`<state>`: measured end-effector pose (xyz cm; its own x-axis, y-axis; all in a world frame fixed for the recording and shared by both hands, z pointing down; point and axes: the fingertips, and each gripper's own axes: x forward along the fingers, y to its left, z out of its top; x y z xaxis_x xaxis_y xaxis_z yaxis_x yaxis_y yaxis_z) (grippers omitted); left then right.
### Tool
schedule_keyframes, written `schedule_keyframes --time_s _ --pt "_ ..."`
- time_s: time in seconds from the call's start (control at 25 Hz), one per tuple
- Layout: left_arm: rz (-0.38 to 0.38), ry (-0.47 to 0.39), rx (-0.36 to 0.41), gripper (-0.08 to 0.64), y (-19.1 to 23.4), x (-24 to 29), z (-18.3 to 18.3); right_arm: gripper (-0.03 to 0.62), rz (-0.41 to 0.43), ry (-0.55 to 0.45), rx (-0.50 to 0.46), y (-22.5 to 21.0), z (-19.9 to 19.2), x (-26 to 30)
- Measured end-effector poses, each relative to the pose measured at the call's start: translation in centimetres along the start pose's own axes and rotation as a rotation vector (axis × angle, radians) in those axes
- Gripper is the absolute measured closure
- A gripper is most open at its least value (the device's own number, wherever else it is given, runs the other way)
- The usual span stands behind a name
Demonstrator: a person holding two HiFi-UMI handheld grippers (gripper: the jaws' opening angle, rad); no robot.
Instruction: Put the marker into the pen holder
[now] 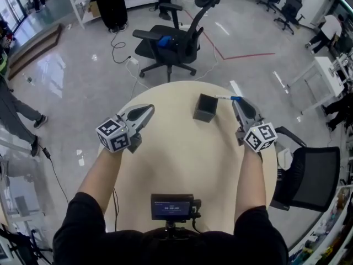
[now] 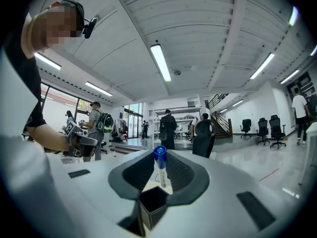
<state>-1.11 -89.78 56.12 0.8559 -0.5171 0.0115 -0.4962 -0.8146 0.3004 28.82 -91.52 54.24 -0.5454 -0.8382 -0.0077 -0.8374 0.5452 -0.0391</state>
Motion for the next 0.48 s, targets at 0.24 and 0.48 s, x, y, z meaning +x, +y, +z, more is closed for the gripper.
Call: schedule_keyframes --time_s 0.24,0.48 --pt "0.003 0.020 -0.044 0.563 2.3 1.8 -3.7 0.514 0.001 0.033 0.002 -0.8 -3.7 0.8" --pt "-0.027 0.011 -0.097 0.563 2.3 3.4 -5.7 0.514 0.002 0.051 -0.005 -1.2 -5.6 1.2"
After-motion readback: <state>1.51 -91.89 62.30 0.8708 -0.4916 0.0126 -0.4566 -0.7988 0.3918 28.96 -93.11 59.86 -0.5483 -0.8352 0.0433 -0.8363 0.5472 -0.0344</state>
